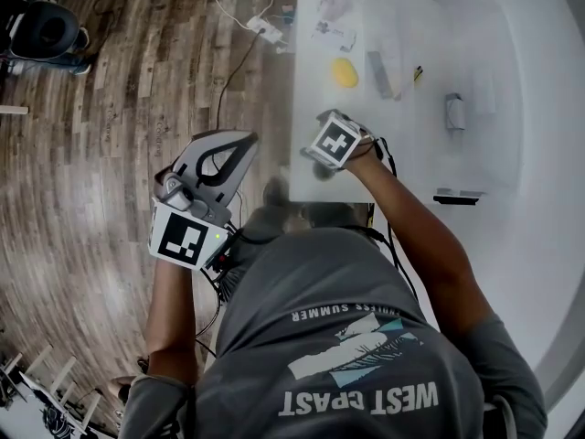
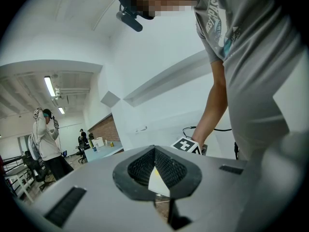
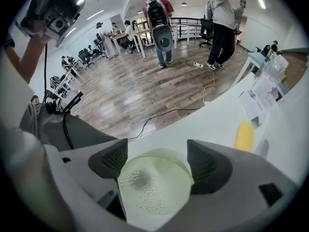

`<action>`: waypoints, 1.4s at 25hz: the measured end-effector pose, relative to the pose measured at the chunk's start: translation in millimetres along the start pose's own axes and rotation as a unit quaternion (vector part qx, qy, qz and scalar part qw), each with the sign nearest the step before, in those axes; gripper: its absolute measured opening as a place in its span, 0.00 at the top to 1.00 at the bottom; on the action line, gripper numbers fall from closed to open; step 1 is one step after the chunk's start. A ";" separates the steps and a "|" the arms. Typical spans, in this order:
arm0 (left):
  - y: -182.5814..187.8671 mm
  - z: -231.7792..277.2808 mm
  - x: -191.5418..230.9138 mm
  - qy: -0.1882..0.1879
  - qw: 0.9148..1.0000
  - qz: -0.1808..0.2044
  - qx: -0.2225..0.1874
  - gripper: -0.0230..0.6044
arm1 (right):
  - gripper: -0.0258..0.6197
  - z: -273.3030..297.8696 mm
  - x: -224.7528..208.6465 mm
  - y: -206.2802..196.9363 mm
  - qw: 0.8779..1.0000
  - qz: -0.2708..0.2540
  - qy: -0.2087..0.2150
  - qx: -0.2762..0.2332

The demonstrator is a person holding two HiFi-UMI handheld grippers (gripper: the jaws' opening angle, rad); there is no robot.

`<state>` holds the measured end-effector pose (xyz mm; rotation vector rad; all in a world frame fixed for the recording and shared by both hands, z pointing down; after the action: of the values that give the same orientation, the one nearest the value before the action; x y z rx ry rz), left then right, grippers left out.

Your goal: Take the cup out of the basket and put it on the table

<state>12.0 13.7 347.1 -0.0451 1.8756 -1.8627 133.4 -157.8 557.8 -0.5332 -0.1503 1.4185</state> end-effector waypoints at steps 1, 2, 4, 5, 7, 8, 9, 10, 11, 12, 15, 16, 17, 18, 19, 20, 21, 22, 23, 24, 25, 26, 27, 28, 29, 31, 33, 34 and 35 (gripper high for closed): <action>0.8 -0.1 -0.1 0.000 1.000 0.000 -0.001 0.95 | 0.38 -2.0 0.5 0.3 1.000 -0.004 -0.004 -0.003; 1.5 -0.3 -0.3 -0.001 1.000 0.000 -0.001 0.95 | 0.38 -4.5 0.6 1.0 1.000 -0.009 -0.009 -0.006; 2.4 -0.6 -1.4 -0.003 1.000 0.001 -0.003 0.95 | 0.38 -9.7 0.0 3.5 0.999 -0.020 -0.021 -0.015; 2.6 -0.5 -2.2 -0.004 1.000 0.001 -0.003 0.95 | 0.38 -11.8 0.2 4.7 0.999 -0.023 -0.023 -0.019; 3.3 0.6 -4.4 -0.008 1.000 0.001 -0.004 0.95 | 0.38 -15.3 2.0 6.1 0.999 -0.025 -0.022 -0.025; 4.0 1.4 -5.8 -0.010 1.000 0.001 -0.005 0.95 | 0.38 -17.2 3.5 6.5 0.999 -0.025 -0.022 -0.028; 4.8 2.5 -7.2 -0.013 1.000 0.002 -0.006 0.95 | 0.38 -19.4 5.1 6.8 0.999 -0.025 -0.023 -0.032; 5.8 3.5 -8.5 -0.015 1.000 0.003 -0.007 0.95 | 0.38 -21.7 7.0 7.5 0.999 -0.027 -0.024 -0.038; 7.0 4.6 -9.6 -0.017 1.000 0.004 -0.008 0.95 | 0.38 -24.5 8.9 8.7 0.998 -0.029 -0.026 -0.046; 8.3 5.7 -10.3 -0.018 1.000 0.005 -0.010 0.95 | 0.38 -27.8 10.6 10.8 0.998 -0.032 -0.029 -0.055; 11.2 7.4 -11.0 -0.023 1.000 0.009 -0.015 0.95 | 0.38 -38.6 11.2 18.0 0.995 -0.038 -0.044 -0.078; 11.5 7.4 -11.1 -0.025 1.000 0.010 -0.016 0.95 | 0.38 -40.0 10.3 19.0 0.995 -0.038 -0.048 -0.080; 11.6 7.4 -11.0 -0.027 0.999 0.010 -0.017 0.95 | 0.38 -39.2 9.3 19.1 0.995 -0.039 -0.050 -0.078; 11.6 7.6 -10.8 -0.028 0.999 0.010 -0.016 0.95 | 0.38 -37.2 8.7 19.1 0.995 -0.041 -0.051 -0.073; 11.8 8.0 -10.8 -0.030 0.999 0.010 -0.015 0.95 | 0.38 -35.3 8.6 19.2 0.995 -0.045 -0.053 -0.069; 12.4 8.3 -11.4 -0.032 0.999 0.009 -0.013 0.95 | 0.38 -34.9 8.9 19.7 0.995 -0.050 -0.057 -0.068; 13.5 8.7 -12.6 -0.034 0.999 0.009 -0.013 0.95 | 0.38 -36.7 9.3 20.3 0.994 -0.057 -0.064 -0.071; 14.8 9.6 -14.0 -0.036 0.999 0.009 -0.014 0.95 | 0.38 -40.6 9.5 21.1 0.992 -0.064 -0.074 -0.079; 15.9 11.0 -15.1 -0.037 0.999 0.010 -0.016 0.95 | 0.38 -45.8 9.2 22.3 0.990 -0.071 -0.083 -0.090; 16.7 12.7 -15.5 -0.038 0.999 0.013 -0.018 0.95 | 0.38 -51.4 8.8 24.0 0.987 -0.076 -0.092 -0.103; 17.2 14.1 -15.5 -0.038 0.999 0.015 -0.018 0.95 | 0.38 -57.0 8.9 26.2 0.985 -0.079 -0.098 -0.118; 17.9 14.8 -15.3 -0.038 0.999 0.016 -0.018 0.95 | 0.38 -62.8 10.0 29.1 0.982 -0.081 -0.103 -0.134; 19.1 14.9 -14.8 -0.038 0.999 0.017 -0.018 0.95 | 0.38 -69.5 12.0 32.9 0.979 -0.083 -0.108 -0.152; 20.9 14.8 -14.0 -0.038 0.999 0.017 -0.020 0.95 | 0.38 -77.9 14.7 38.1 0.974 -0.088 -0.113 -0.173; 23.0 14.8 -12.9 -0.038 0.999 0.017 -0.022 0.95 | 0.38 -87.9 17.8 44.5 0.968 -0.096 -0.119 -0.198; 27.1 16.0 -11.4 -0.040 0.999 0.020 -0.026 0.95 | 0.39 -111.4 25.2 58.6 0.953 -0.108 -0.128 -0.253; 31.3 18.0 -11.1 -0.044 0.998 0.023 -0.030 0.95 | 0.60 -138.1 36.7 72.7 0.933 -0.105 -0.124 -0.322; 33.9 18.7 -11.0 -0.046 0.998 0.025 -0.032 0.95 | 0.86 -152.0 44.9 80.3 0.922 -0.102 -0.118 -0.355; 37.1 18.9 -10.7 -0.047 0.998 0.027 -0.035 0.95 | 0.94 -165.9 54.5 87.9 0.910 -0.105 -0.115 -0.384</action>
<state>39.9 2.4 316.4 -0.1033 1.8579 -1.7289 131.4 -143.8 362.8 -0.9557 -0.9566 1.1720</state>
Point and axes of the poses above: the fingertips, and each gripper's own axes: z forward along the fingers, x to its left, y out of its top, the point moved 9 cm from there along -z, backward along the fingers, and after that the axes turned 12 degrees about -x, right-handed, at the moved point
